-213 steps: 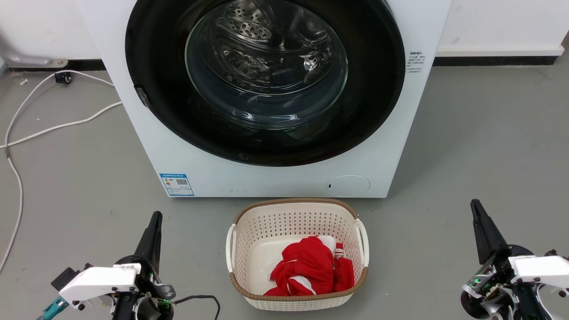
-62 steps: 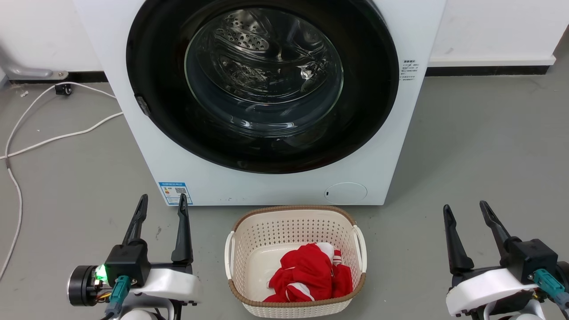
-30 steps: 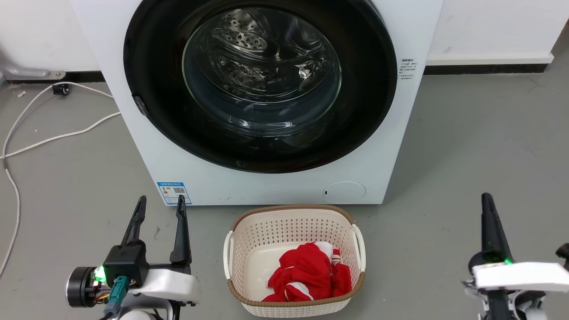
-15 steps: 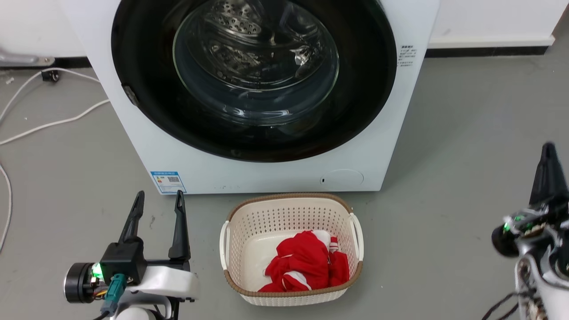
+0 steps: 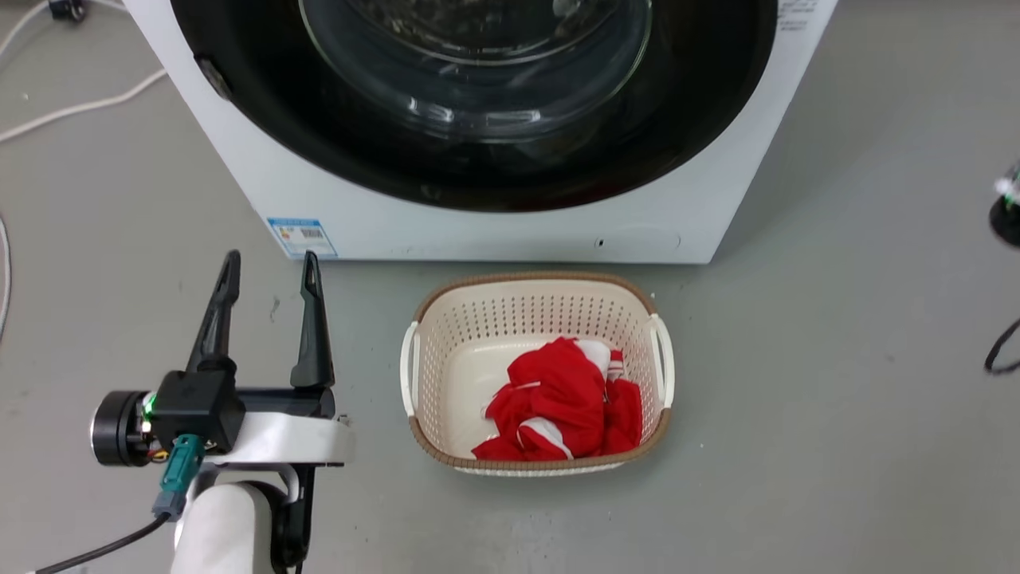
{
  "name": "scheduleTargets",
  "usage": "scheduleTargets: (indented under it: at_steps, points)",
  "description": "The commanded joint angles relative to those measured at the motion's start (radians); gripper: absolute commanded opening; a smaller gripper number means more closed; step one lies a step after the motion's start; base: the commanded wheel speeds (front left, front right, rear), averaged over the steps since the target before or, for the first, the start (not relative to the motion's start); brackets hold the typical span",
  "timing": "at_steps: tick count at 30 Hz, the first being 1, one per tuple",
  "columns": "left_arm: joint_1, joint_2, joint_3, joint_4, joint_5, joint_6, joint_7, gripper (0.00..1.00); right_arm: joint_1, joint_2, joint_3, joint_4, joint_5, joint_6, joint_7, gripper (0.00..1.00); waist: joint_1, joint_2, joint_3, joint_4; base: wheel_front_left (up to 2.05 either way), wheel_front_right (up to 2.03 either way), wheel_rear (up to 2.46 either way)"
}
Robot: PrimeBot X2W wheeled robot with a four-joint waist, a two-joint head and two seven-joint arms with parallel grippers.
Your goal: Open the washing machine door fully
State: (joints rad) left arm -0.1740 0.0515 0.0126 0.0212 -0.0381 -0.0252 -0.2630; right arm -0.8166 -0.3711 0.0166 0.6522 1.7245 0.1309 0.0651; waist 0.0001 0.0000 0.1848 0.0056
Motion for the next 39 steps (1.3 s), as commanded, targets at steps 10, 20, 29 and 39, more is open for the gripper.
scheduleTargets:
  at_steps: [10,20,29,39]
  points:
    - [-0.086,-0.001,-0.001,-0.067,0.001,0.002,-0.003,1.00,-0.390,-0.030,0.202,0.251,-0.098,0.000,0.230,0.00,-0.0001,0.0000,0.163,0.034,0.00,0.00,0.00]
    - [-0.126,-0.001,-0.010,-0.082,0.007,-0.001,-0.003,1.00,-0.547,0.006,0.285,0.343,-0.165,0.000,0.298,0.00,-0.0001,0.0000,0.231,0.052,0.00,0.00,0.00]
    - [-0.141,-0.001,-0.025,-0.087,-0.005,0.009,-0.003,1.00,-0.656,0.035,0.318,0.411,-0.212,0.000,0.296,0.00,-0.0001,0.0000,0.276,0.067,0.00,0.00,0.00]
    - [-0.145,-0.001,-0.036,-0.076,-0.009,0.021,-0.003,1.00,-0.662,0.067,0.340,0.408,-0.204,0.000,0.410,0.00,-0.0001,0.0000,0.280,0.060,0.00,0.00,0.00]
